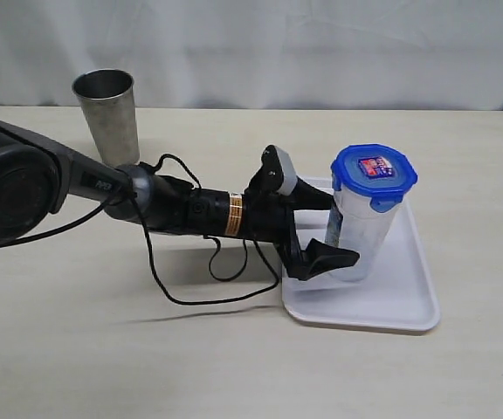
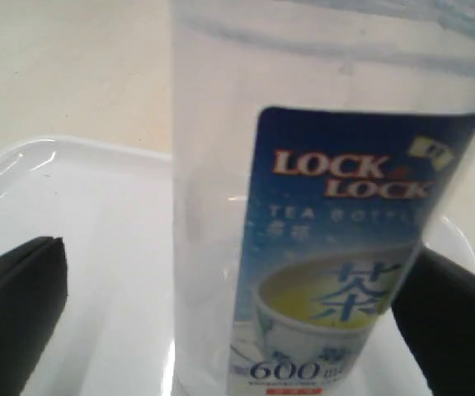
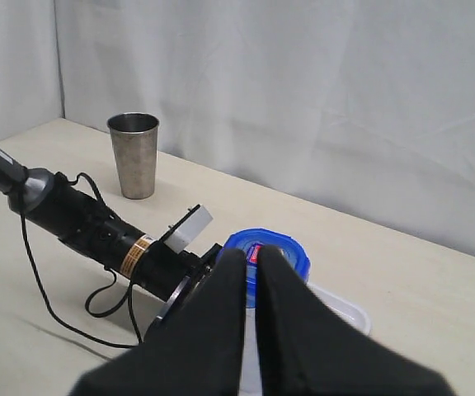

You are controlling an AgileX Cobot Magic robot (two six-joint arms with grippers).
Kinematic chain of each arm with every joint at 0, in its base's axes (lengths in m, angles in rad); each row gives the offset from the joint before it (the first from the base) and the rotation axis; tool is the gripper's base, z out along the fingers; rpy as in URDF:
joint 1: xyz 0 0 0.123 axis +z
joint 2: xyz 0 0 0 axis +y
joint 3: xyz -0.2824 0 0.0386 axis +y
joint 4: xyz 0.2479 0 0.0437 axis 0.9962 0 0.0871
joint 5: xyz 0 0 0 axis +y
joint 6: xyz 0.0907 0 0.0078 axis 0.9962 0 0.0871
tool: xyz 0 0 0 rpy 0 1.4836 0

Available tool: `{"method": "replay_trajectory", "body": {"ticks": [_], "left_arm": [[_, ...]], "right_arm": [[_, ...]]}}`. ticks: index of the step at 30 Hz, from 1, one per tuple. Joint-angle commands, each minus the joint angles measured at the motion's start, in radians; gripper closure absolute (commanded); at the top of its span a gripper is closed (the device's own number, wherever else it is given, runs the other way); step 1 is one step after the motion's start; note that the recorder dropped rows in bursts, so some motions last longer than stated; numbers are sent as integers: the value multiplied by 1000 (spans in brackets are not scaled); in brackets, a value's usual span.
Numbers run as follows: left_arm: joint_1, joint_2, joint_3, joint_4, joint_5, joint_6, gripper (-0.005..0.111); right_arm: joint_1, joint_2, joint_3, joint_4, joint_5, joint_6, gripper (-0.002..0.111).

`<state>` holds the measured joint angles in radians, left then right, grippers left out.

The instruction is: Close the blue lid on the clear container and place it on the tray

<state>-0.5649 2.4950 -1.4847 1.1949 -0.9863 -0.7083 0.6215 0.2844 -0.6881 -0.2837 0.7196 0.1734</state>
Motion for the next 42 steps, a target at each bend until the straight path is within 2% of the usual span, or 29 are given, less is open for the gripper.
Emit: {"method": "replay_trajectory", "body": {"ticks": [1,13,24,31,34,39,42], "left_arm": [[14,-33,-5,69,-17,-27,2],[65,-55,-5,143,-28,-86,2],[151,-62,-5,170,-189,-111,2],[158,-159,-5,389,-85,-226,2],[160,-204,-5,421,-78,-265,2],[160,-312,-5,549,19,-471,2],[162,-363,6,549,58,-584,2]], "right_arm": [[-5,-3,5,-10,-11,-1,104],[-5,-3,5,-10,-11,-1,104],[-5,-3,5,-10,-11,-1,104],[-5,-3,5,3,-11,-1,104],[-5,-3,5,5,-11,-1,104],[-5,-3,5,10,-11,-1,104],[-5,-8,5,17,-11,-1,104]]}}
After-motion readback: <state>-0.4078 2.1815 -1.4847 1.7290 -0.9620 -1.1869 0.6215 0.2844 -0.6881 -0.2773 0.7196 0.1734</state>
